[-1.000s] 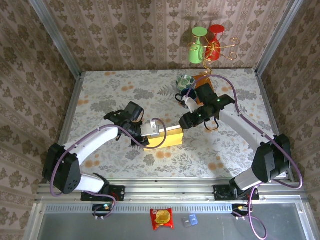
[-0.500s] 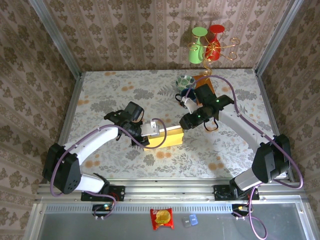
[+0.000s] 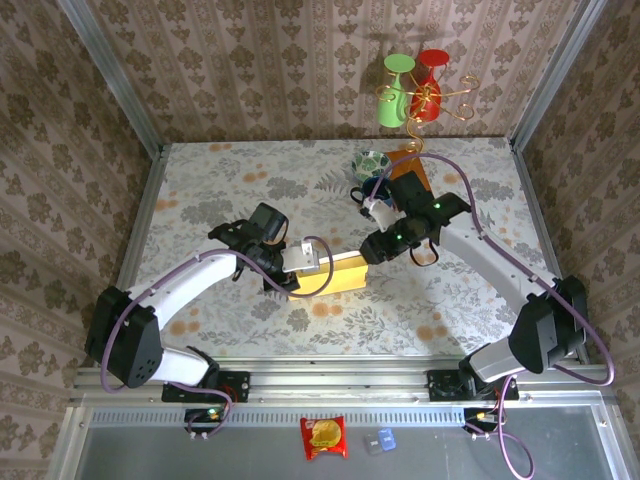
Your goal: Fold the paper box
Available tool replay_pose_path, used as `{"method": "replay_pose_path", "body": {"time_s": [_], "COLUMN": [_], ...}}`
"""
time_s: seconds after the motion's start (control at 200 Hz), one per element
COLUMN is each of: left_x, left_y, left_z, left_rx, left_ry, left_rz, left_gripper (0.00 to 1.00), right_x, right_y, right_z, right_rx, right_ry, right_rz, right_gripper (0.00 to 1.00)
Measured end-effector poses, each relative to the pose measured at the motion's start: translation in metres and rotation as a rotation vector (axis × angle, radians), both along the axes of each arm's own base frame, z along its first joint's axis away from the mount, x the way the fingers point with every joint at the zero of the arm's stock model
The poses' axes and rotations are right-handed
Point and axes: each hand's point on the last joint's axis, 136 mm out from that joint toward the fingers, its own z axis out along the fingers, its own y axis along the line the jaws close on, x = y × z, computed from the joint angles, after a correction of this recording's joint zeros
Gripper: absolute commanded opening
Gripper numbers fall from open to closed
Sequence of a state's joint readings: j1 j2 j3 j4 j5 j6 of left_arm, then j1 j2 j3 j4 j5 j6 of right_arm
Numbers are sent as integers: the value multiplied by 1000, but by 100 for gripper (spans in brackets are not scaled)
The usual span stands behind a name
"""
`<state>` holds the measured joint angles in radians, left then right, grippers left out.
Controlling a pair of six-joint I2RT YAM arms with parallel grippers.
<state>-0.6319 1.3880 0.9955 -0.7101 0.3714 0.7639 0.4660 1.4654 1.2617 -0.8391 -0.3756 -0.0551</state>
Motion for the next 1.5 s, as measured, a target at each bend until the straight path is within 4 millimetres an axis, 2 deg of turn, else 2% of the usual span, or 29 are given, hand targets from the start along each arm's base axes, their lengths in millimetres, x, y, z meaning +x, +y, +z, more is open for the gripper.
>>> {"method": "replay_pose_path", "body": {"time_s": [0.25,0.54,0.79,0.955,1.13,1.285,1.5], "left_x": [0,1,0,0,1,1,2], "left_y": [0,1,0,0,0,0,-1], "left_z": [0,0,0,0,1,1,-1], "left_rx": [1,-2,-4,-6,-8,-9,-5], "left_ry": [1,3,5,4,3,3,6], "left_rz": [0,4,3,2,2,2,8], "left_gripper": [25,25,25,25,25,25,24], "right_x": [2,3,7,13,13,13,12], "right_y": [-2,-3,-4,-2,-1,0,1], "right_z": [-6,-15,-12,-3,-6,-7,-8], "right_rx": [-33,-68,-85,-84,-88,-90,-122], "right_ry": [-2,9,-15,-44,-37,-36,-51], "right_rz": [-7,-10,-20,-24,-22,-19,-22], "right_gripper": [32,26,30,26,24,19,7]}}
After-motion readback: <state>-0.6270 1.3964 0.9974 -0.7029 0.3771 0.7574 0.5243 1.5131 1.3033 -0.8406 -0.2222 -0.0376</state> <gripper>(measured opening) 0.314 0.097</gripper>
